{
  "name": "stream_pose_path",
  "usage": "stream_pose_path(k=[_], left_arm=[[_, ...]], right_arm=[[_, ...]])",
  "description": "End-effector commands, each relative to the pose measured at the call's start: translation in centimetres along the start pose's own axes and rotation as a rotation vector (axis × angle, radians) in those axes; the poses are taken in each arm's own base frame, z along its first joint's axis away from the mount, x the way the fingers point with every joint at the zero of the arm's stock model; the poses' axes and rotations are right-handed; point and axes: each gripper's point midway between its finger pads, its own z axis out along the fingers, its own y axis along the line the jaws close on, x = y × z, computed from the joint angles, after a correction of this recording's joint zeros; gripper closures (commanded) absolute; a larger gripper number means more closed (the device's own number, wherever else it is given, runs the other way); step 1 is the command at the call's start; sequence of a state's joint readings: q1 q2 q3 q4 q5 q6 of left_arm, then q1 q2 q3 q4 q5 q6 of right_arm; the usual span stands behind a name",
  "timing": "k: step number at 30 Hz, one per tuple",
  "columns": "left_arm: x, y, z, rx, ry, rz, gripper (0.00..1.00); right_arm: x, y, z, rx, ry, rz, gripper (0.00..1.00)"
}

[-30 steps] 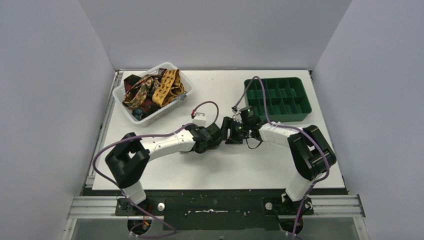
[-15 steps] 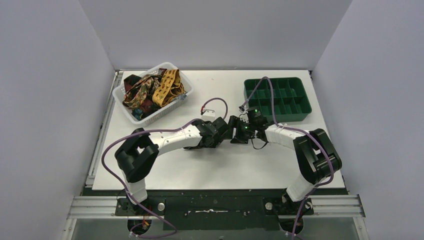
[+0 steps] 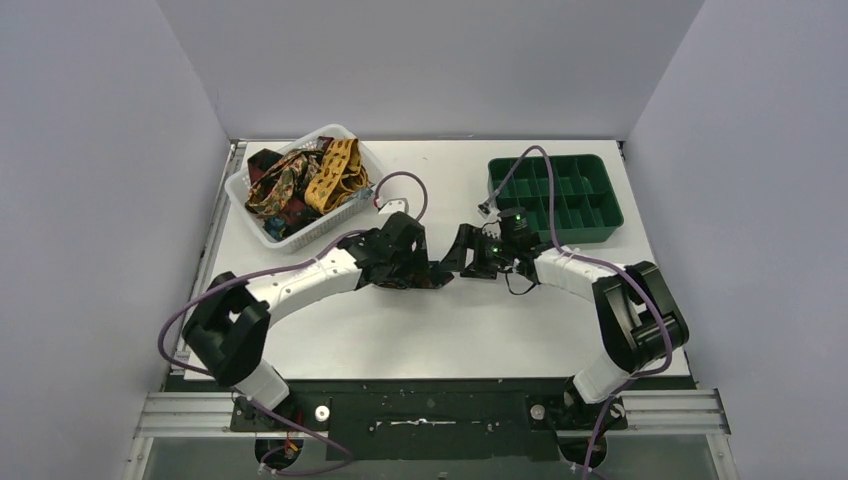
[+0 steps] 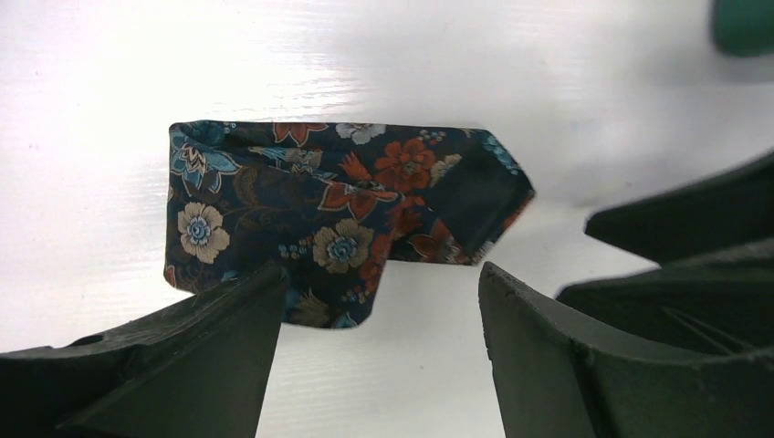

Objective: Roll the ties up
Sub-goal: Roll the tie at the center of the board.

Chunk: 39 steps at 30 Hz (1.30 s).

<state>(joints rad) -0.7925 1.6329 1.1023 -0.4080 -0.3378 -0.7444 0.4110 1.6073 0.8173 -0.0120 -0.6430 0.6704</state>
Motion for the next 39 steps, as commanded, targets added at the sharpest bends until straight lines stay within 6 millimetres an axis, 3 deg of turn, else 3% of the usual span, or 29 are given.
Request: stream_pose_path(k=[1,3,5,10,15,19,23,28,31,39], left_arm=[[-4.0,-2.3,-4.5,0.172,-0.132,-0.075,0.24],[-4.7,-0.8,-5.7,0.165,-0.169,-0.114,0.22],[-4.7,0.9,-6.6,0.159,-0.188,-0.152,0.21],[-3.2,5.7,-8.1,0.125,-0.216,-0.259,0.19],[-1.0,10.0,-9.0,0.101,-0.225,-0.359,0.16],[0.3,12.4,-9.5,0.107,-0.234,-0.424,0.15],[0.5,13.8,-9.7,0.098,-0.242,-0.449,0.15],[0.7,14.2,-9.6,0.091,-0.229,-0.434,0.14],[0.8,13.9,-9.5,0.105,-0.216,-0.419,0.14],[0.1,13.6,-10.2,0.147,-0.26,-0.428,0.14]], right_arm=[[-4.9,4.6,-1.9,-0.135,-0.2,-0.26,0.15],[-5.9,5.3,-2.0,-0.133,-0.264,-0.386,0.06],[-6.5,6.3,-1.7,-0.119,-0.296,-0.589,0.03],[-5.1,8.8,1.1,-0.056,-0.292,-1.08,0.0],[-5.0,10.5,3.4,-0.056,-0.282,-1.254,0.0],[-3.4,11.4,5.5,-0.117,-0.193,-1.361,0.0],[-2.3,11.4,7.3,-0.155,-0.097,-1.396,0.0],[-1.4,11.2,8.8,-0.211,-0.025,-1.402,0.0],[0.5,10.4,9.6,-0.27,0.09,-1.397,0.0],[0.4,9.2,11.6,-0.247,0.142,-1.384,0.0]])
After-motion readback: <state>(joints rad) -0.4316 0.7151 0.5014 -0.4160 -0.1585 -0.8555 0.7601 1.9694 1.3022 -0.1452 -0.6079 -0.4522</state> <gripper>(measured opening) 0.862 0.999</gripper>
